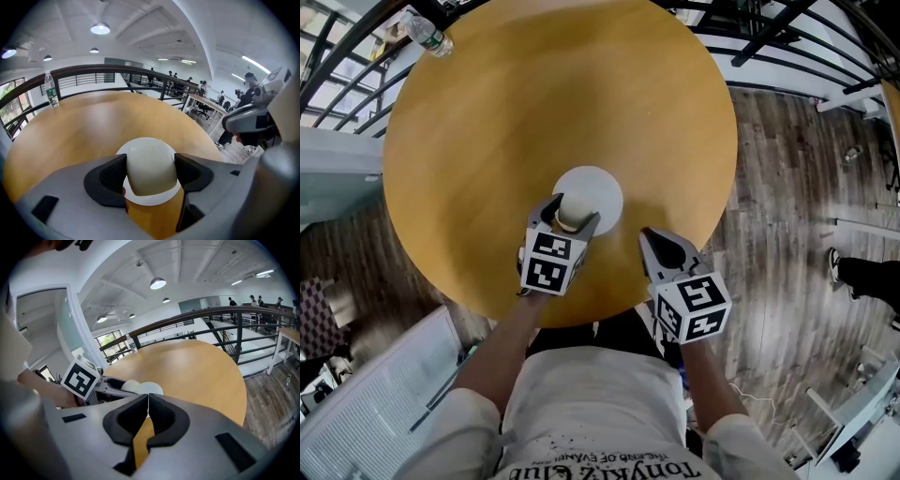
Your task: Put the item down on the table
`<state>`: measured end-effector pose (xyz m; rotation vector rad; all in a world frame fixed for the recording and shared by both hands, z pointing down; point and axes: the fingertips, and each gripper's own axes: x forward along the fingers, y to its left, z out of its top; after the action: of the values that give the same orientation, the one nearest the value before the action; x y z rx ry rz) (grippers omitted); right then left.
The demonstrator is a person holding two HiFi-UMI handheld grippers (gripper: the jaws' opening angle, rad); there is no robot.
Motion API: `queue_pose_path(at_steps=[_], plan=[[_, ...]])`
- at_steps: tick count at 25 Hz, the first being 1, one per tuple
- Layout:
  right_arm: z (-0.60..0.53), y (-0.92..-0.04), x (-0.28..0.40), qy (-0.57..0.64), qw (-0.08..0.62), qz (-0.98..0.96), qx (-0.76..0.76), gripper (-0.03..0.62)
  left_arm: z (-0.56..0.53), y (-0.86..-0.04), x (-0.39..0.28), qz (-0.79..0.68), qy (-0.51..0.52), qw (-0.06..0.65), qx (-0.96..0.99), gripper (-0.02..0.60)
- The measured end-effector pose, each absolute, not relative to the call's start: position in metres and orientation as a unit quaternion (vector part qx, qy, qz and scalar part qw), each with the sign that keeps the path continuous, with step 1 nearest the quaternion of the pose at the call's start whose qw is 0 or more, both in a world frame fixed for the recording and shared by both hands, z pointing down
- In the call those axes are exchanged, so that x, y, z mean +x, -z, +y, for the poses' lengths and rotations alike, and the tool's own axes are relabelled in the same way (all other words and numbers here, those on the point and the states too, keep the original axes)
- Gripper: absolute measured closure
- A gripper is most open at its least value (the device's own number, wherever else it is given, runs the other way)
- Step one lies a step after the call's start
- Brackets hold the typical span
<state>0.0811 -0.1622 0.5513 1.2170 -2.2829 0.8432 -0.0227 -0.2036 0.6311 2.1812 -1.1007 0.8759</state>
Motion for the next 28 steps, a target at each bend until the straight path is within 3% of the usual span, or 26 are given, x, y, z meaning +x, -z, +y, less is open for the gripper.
queue_pose_path(at_steps=[28], plan=[[-0.16,-0.565,0.096,-0.323,0.215,-0.811,0.437,0.568,-0.219,-0.676,-0.012,-0.396,-0.378,0.273,0.791,0.249]])
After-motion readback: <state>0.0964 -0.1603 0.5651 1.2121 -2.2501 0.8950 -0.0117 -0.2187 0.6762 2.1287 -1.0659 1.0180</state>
